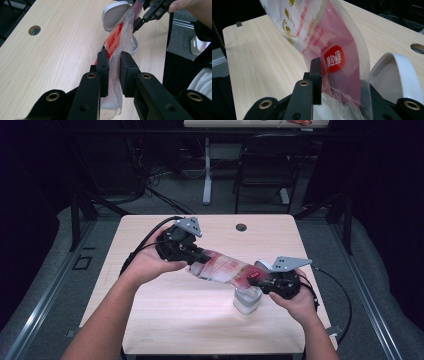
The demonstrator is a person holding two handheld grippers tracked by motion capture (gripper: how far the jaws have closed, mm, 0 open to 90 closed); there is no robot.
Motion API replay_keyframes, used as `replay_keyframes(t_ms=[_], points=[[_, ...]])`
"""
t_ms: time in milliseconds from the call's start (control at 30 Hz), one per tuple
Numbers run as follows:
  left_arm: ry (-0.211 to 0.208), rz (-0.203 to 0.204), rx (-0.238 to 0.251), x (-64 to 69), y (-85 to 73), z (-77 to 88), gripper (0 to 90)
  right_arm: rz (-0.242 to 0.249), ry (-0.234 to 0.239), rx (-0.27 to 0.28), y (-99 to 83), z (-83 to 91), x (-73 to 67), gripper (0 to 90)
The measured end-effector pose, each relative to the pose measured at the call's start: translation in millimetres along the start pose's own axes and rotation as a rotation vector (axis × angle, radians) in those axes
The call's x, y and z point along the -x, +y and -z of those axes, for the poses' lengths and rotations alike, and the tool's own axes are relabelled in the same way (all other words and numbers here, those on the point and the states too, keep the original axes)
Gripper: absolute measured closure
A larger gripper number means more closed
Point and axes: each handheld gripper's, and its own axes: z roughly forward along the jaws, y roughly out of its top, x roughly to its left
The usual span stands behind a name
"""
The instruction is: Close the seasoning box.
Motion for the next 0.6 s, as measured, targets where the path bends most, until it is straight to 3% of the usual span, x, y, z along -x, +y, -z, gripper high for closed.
replay_keyframes(t_ms=[600], points=[[0.001,-0.006,-0.002,0.3,1.6,-0.2,79.9,0.005,0.008,-0.008,-0.4,0.5,-0.2,82.2]])
